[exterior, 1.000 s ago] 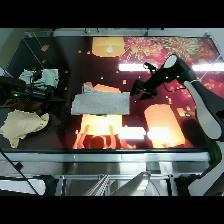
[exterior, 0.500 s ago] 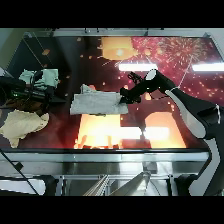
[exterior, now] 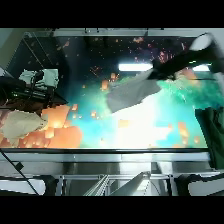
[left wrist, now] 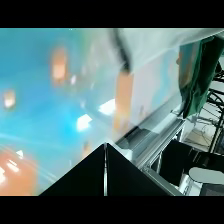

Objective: Fold the shirts.

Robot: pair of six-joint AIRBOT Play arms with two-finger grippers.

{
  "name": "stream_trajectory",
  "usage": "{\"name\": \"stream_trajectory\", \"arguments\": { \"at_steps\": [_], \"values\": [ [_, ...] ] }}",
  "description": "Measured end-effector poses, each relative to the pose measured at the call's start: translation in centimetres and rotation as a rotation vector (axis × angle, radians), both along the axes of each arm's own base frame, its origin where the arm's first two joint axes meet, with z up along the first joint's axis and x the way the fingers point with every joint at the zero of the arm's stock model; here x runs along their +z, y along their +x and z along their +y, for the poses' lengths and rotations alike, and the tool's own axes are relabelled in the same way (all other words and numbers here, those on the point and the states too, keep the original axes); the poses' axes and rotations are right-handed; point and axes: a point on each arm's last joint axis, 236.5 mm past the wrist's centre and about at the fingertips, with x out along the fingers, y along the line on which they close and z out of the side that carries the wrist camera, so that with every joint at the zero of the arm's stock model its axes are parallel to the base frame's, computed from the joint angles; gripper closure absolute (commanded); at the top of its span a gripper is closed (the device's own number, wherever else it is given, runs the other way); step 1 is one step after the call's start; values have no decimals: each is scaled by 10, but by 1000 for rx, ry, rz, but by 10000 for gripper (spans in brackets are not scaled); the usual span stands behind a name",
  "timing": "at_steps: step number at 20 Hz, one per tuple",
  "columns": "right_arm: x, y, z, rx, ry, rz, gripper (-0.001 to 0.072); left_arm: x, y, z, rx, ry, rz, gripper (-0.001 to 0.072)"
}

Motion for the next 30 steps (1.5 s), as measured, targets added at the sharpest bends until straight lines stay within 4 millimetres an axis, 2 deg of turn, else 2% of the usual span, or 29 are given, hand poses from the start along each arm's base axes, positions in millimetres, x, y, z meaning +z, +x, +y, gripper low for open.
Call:
{"name": "stream_trajectory", "arguments": {
  "at_steps": [1, 2, 4, 5, 7, 8, 10, 12, 14, 17, 20, 25, 26, 27, 28, 30],
  "values": [
    [22, -2, -43, -105, -18, -9, 693, 0, -1, -2, -7, 0, -1, 694],
    [37, -13, -83, -196, -41, 5, 693, 0, -2, -6, -19, 0, -4, 694],
    [57, -53, -163, -373, -132, 69, 692, 0, -4, -15, -48, 0, -10, 694],
    [62, -79, -199, -459, -205, 109, 692, 0, -5, -20, -66, 1, -16, 694],
    [71, -143, -271, -669, -373, 206, 693, -1, -8, -33, -107, 3, -31, 694],
    [75, -175, -297, -770, -441, 250, 692, -1, -10, -41, -131, 4, -39, 694],
    [74, -242, -333, -946, -529, 361, 692, -1, -15, -55, -175, 5, -53, 694],
    [56, -296, -346, -1050, -548, 491, 692, -2, -17, -67, -208, 8, -66, 694],
    [22, -347, -345, -1099, -532, 657, 692, -3, -18, -74, -226, 13, -78, 694],
    [-24, -395, -339, -1114, -502, 807, 692, -4, -20, -80, -242, 14, -83, 694],
    [-45, -416, -340, -1124, -501, 842, 693, -3, -23, -82, -253, 10, -78, 694],
    [-58, -409, -344, -1141, -479, 769, 677, -3, -23, -83, -257, 11, -79, 694],
    [-59, -408, -345, -1145, -477, 761, 526, -3, -23, -83, -257, 11, -80, 695],
    [-59, -408, -344, -1147, -475, 760, 204, -3, -23, -83, -257, 11, -80, 694],
    [-60, -407, -344, -1149, -471, 757, -8, -3, -23, -83, -257, 11, -81, 694],
    [-60, -406, -343, -1159, -461, 756, 1, -3, -23, -83, -257, 11, -81, 694]
  ]
}}
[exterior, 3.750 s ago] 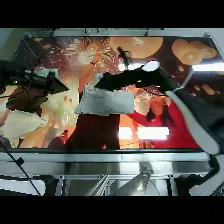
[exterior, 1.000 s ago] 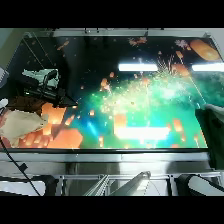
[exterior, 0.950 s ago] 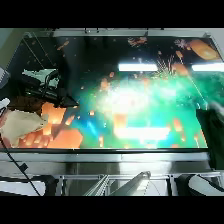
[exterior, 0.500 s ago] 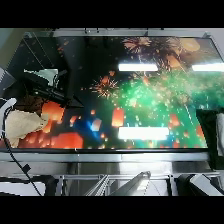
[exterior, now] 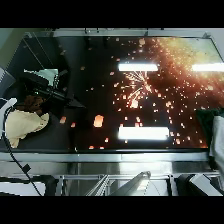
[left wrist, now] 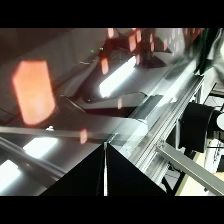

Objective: Fold the shirts.

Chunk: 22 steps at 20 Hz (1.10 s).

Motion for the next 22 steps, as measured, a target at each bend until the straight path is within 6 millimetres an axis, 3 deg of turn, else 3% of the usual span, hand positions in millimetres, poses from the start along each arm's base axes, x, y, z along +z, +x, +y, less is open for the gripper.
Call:
{"name": "stream_trajectory", "arguments": {
  "at_steps": [4, 5, 7, 9, 11, 12, 14, 16, 18, 20, 22],
  "values": [
    [-1, 17, 7, -14, 28, -72, 9, 0, 0, 0, 0, 0, 0, 695],
    [-2, 29, 11, -8, 42, -124, 86, 0, 0, 0, 0, 0, -1, 694],
    [1, 76, 24, 41, 95, -311, 697, 8, 5, -1, -1, -11, -20, 696],
    [14, 139, 46, 142, 152, -546, 690, 28, 14, -4, -10, -35, -67, 696],
    [49, 211, 84, 298, 213, -832, 690, 61, 29, -7, -12, -54, -161, 696],
    [72, 243, 109, 393, 238, -966, 690, 78, 33, -8, -9, -57, -208, 696],
    [115, 285, 167, 598, 277, -1169, 691, 111, 34, -11, 2, -56, -299, 696],
    [142, 305, 231, 821, 289, -1285, 691, 134, 21, -16, 12, -54, -368, 696],
    [152, 308, 294, 1049, 282, -1320, 691, 142, 0, -24, 25, -50, -399, 696],
    [144, 297, 347, 1267, 260, -1289, 691, 140, -25, -32, 43, -45, -417, 696],
    [125, 283, 382, 1428, 235, -1222, 691, 129, -47, -38, 71, -36, -420, 696]
  ]
}}
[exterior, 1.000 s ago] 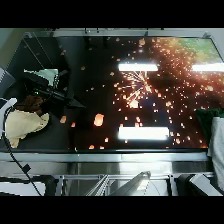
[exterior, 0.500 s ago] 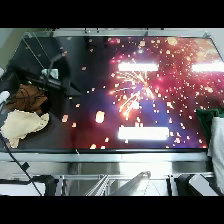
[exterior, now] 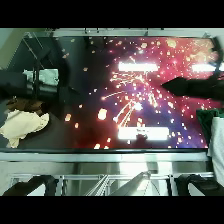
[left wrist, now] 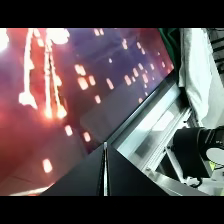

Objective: Fold the shirts.

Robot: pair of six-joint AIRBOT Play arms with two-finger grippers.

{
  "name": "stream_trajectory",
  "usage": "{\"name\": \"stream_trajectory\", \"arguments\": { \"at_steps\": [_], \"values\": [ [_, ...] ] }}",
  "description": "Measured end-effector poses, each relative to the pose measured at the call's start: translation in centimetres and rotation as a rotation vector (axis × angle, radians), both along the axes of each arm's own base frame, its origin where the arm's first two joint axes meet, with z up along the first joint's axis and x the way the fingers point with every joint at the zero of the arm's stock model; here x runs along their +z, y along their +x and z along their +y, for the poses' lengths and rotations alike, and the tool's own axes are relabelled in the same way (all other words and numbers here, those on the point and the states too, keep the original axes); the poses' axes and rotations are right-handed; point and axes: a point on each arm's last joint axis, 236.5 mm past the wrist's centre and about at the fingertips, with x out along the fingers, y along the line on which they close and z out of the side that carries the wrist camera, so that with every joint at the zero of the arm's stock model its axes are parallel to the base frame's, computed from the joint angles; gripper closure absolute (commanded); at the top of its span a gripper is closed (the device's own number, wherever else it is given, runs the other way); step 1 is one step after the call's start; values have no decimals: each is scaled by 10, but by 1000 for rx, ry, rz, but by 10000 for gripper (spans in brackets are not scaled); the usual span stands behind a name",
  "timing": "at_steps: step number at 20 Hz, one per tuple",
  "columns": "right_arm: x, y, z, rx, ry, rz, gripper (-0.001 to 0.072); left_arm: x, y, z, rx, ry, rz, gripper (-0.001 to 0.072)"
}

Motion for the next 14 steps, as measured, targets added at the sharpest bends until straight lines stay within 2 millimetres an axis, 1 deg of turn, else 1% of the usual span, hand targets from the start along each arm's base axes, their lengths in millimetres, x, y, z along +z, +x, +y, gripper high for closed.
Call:
{"name": "stream_trajectory", "arguments": {
  "at_steps": [1, 2, 4, 6, 10, 14],
  "values": [
    [-10, -6, 11, 32, -50, -2, 691, -6, -10, -1, 15, 2, 0, 696],
    [-17, -10, 17, 53, -85, -4, 691, -12, -18, -2, 32, 3, 7, 696],
    [-25, -15, 25, 79, -128, -13, 690, -19, -29, -1, 64, 2, 10, 696],
    [-30, -20, 32, 97, -138, -3, 690, -22, -38, 0, 82, 0, 6, 697],
    [-35, -32, 40, 126, -130, 39, 690, -20, -46, 1, 99, -4, -16, 697],
    [-37, -36, 42, 138, -128, 51, 690, -18, -48, 1, 104, -6, -29, 697]
  ]
}}
